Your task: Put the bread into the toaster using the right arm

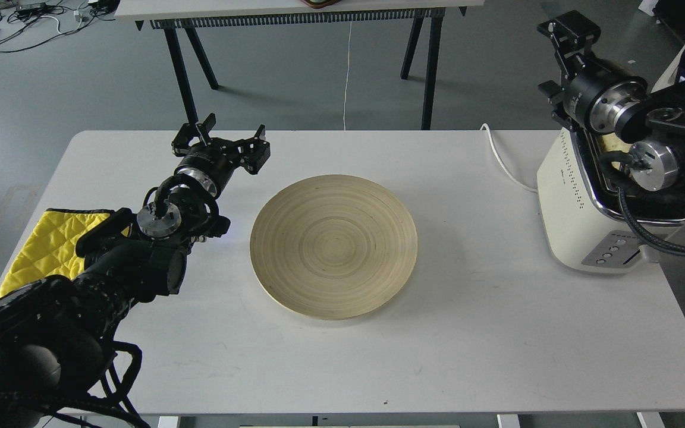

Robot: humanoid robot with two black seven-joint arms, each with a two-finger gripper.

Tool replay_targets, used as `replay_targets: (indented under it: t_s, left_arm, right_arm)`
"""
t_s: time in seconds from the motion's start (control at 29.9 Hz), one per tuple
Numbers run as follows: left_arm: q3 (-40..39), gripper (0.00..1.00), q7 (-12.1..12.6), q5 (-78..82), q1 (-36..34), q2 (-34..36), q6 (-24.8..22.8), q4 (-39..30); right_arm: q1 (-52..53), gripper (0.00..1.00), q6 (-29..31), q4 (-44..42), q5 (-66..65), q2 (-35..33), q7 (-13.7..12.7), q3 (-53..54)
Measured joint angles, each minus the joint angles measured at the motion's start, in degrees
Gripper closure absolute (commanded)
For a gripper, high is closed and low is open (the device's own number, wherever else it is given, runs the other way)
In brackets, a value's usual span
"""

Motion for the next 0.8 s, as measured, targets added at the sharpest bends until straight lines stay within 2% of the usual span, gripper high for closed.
replay_targets:
  t_s: [0.07,0.17,0.3,0.43,0.53,0.8]
  left_arm:
    - [0.0,0.0,-0.01,-0.01,0.0,0.0,0.0,0.0]
    - [0.0,0.0,0.0,-0.01,0.0,0.0,0.0,-0.01]
    - [0.0,0.0,0.01,0.0,0.0,0.0,0.0,-0.03]
    - [0.0,0.0,0.0,-0.01,0.0,0.0,0.0,-0.03]
    - [0.0,0.0,0.0,-0.01,0.0,0.0,0.0,-0.03]
    - [0.0,0.0,0.0,0.0,0.0,0.0,0.0,-0.01]
  right_arm:
    - [-2.69,0.01,1.13,-1.04,0.34,1.92,0.44,5.13]
    - [-7.94,0.01,4.32,-3.89,0.4,6.29,2.82,13.77]
    - [-13.96,0.01,14.29,-10.2,-0.04,12.37,5.73,21.6]
    - [-16.35,0.01,27.41,-18.66,-0.17,17.03,7.28,23.59]
    - [-17.77,0.01,34.39,-24.21,-0.19,19.91,8.53,23.74]
    - [-22.77,0.01,44.93,-32.14,-0.43,24.0,10.6,23.14]
